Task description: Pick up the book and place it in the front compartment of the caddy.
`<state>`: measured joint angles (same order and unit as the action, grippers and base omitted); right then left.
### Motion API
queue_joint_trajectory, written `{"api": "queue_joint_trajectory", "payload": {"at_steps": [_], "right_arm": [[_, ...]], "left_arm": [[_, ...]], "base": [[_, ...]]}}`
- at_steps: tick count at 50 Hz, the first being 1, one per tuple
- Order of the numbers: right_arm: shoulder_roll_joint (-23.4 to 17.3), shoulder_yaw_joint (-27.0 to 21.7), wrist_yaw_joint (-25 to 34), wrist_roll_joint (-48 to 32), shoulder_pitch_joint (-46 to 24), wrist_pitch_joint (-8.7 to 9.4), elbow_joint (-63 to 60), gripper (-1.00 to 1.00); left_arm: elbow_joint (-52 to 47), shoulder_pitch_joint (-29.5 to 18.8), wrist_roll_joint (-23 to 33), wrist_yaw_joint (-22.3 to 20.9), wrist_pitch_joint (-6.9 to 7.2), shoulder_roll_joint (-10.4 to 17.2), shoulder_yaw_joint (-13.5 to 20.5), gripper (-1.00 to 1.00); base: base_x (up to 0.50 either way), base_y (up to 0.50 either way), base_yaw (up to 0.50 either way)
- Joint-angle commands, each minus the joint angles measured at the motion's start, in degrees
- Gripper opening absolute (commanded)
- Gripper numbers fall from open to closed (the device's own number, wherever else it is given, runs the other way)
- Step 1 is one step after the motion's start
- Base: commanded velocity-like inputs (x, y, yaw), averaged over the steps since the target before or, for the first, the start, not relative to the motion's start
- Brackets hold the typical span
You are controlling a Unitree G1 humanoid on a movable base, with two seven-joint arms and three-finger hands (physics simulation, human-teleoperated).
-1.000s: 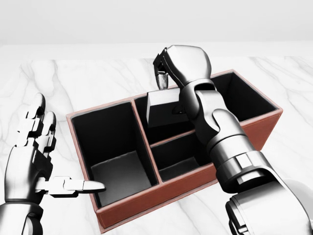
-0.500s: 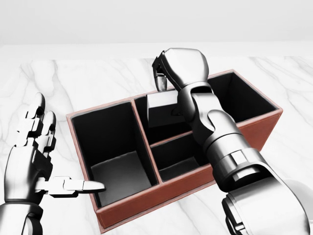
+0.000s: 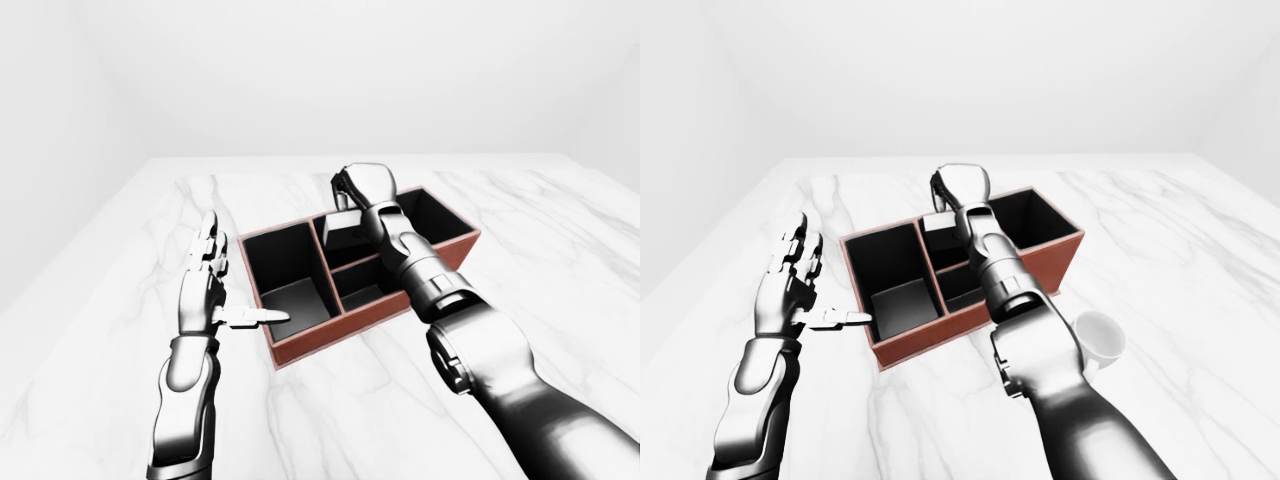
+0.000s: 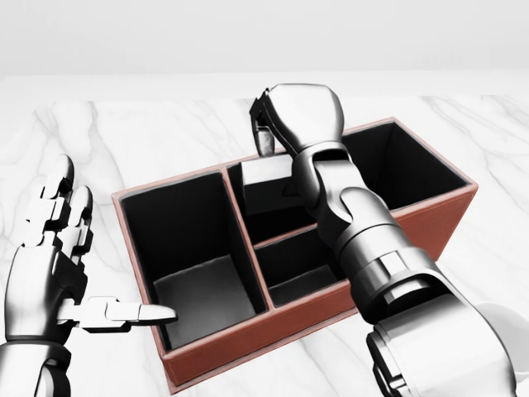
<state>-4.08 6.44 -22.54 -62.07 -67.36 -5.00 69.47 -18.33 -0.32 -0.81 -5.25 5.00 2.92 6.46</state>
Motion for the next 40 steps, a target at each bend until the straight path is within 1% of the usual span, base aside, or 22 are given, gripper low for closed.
{"api": "queue_joint_trajectory", "payload": {"at_steps": [1, 40], "right_arm": [[0.27, -1.16, -2.19, -0.3, -1.45, 0.0, 0.09, -1.0], [0.67, -0.92, -6.3, -1.95, -1.26, 0.0, 3.1, -1.0]], "left_arm": [[0.02, 0.03, -0.03, -0.05, 0.0, 0.02, 0.05, 1.0], [-0.7, 0.13, 0.11, -0.15, 0.0, -0.06, -0.16, 1.0]], "base": [[0.0, 0.0, 0.0], [0.0, 0.0, 0.0]]}}
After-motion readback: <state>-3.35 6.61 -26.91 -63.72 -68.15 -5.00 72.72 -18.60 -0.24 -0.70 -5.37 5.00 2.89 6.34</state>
